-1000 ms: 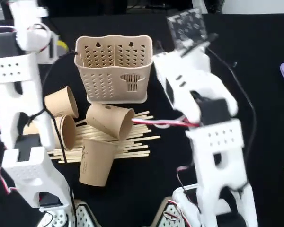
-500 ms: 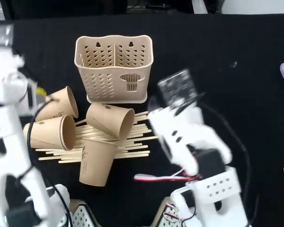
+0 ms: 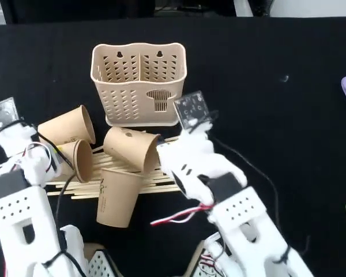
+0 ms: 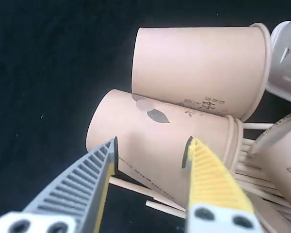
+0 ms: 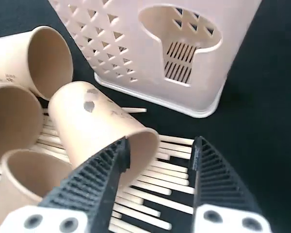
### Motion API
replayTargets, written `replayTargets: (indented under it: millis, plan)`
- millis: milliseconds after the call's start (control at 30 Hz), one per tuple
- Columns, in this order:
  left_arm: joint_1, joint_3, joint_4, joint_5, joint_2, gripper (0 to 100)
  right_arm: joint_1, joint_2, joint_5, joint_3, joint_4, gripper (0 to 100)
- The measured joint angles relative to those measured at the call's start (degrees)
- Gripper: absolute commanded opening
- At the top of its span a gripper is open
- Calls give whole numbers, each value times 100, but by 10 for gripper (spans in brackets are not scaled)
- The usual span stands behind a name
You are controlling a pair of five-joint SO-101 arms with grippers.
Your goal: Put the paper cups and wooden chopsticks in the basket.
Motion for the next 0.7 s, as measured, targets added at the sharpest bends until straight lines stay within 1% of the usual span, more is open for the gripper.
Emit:
replayTargets:
  millis: [67,133,300,400,500,600,700]
  plan:
    - [0,220,-105,44,-185,241,-158,396,-264,-273,0,215]
    - [0,457,-281,53,-404,241,-308,686,-369,-510,26,214]
    - [0,695,-343,53,-615,241,-677,800,-404,-1134,563,215]
    - [0,721,-378,53,-615,241,-949,826,-404,-1178,686,215]
    - [0,721,-378,53,-615,241,-1160,826,-404,-967,404,214]
    - [0,721,-378,53,-615,241,-1178,835,-404,-624,-35,213]
    - [0,721,-378,53,-615,241,-1204,835,-404,-431,-185,212]
